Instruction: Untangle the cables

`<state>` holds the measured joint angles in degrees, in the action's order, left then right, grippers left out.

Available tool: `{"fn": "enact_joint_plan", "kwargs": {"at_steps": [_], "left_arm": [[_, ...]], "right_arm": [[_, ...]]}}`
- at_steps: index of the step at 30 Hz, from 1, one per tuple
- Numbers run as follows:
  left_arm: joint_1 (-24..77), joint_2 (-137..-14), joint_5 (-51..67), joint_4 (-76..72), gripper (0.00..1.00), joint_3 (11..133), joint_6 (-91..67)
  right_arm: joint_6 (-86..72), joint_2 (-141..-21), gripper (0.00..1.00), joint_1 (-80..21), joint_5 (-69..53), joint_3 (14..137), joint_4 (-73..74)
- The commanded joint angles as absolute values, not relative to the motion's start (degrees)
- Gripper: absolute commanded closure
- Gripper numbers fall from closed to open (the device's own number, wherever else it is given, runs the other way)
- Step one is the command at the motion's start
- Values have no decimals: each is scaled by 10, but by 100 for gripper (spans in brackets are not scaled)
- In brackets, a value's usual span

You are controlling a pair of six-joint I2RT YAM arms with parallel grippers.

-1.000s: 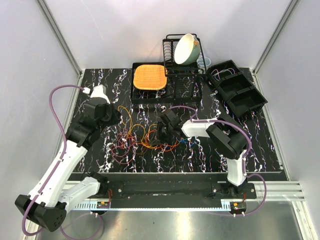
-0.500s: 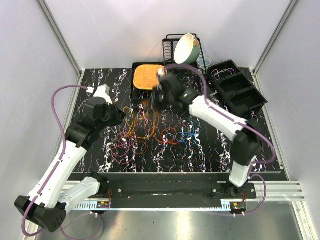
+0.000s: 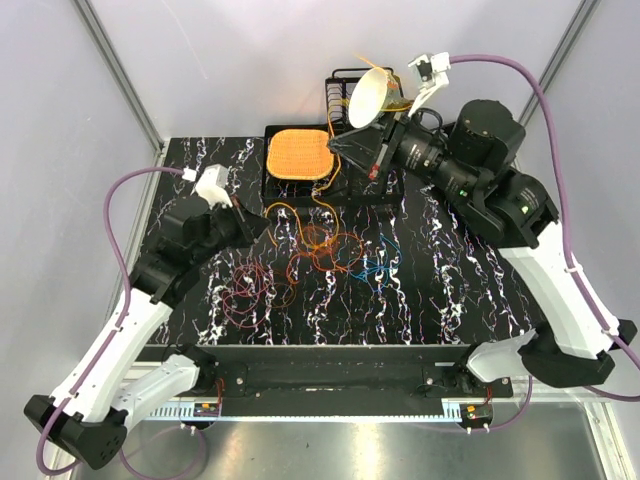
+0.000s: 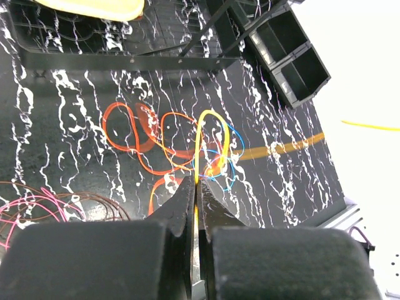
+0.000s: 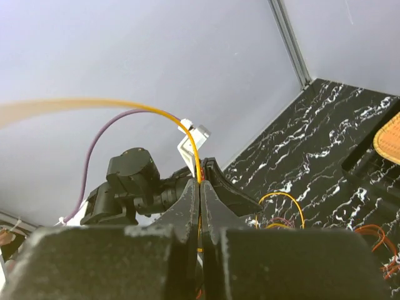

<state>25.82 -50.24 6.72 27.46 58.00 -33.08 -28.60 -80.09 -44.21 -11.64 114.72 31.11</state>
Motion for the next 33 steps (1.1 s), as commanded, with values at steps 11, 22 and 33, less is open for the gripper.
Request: {"fn": "enact_joint_plan", "kwargs": {"at_steps": [11,22,33], "left_arm": [[276,-528,158,207,2,573,-328],[294,-508,125,149,1,469,-353],[379,-554,93,76,5,432,-356]], "right_arm": [[-254,-824,100,-442,-104,1099,339],[-206,-859,100,-442,-74,1294,386],[-156,-886,100,-442,-18,1456,432]]}}
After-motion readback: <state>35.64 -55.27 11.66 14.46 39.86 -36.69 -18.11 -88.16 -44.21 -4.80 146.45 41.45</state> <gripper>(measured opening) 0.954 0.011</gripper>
